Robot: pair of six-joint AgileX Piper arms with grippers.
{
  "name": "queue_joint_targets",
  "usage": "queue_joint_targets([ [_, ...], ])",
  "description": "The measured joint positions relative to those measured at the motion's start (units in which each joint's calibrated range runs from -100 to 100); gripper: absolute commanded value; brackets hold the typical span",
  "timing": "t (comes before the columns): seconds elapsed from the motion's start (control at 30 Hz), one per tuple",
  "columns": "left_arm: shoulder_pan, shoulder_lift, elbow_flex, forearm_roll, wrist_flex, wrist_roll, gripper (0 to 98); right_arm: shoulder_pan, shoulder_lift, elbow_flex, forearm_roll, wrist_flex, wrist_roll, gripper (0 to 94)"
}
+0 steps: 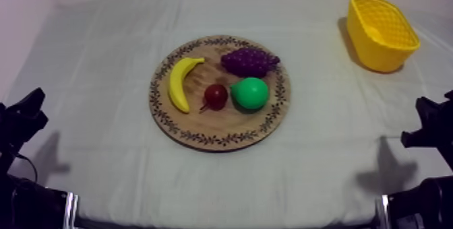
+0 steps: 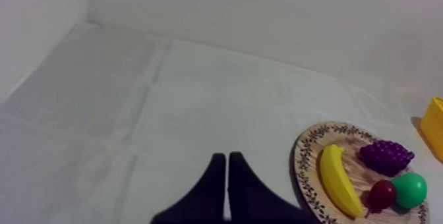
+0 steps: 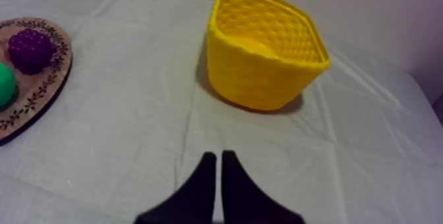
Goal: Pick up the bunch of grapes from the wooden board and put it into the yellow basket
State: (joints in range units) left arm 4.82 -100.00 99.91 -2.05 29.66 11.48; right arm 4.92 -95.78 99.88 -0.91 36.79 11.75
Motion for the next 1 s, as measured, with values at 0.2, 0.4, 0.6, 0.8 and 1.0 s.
queue_joint_targets([
  [0.2,0.0,0.0,0.0,0.00,0.0,0.0,0.1,0.0,0.0,0.0,0.0,0.0,0.0,1.0],
  [0.4,0.0,0.0,0.0,0.00,0.0,0.0,0.1,0.0,0.0,0.0,0.0,0.0,0.2,0.9],
  [0.6,0.0,0.0,0.0,0.00,0.0,0.0,0.1,-0.3,0.0,0.0,0.0,0.0,-0.8,0.6],
  [0.8,0.0,0.0,0.0,0.00,0.0,0.0,0.1,-1.0,0.0,0.0,-0.4,0.4,-0.1,0.5],
  [1.0,0.0,0.0,0.0,0.00,0.1,0.0,0.1,-2.0,0.4,0.0,-0.7,0.4,2.1,0.5],
])
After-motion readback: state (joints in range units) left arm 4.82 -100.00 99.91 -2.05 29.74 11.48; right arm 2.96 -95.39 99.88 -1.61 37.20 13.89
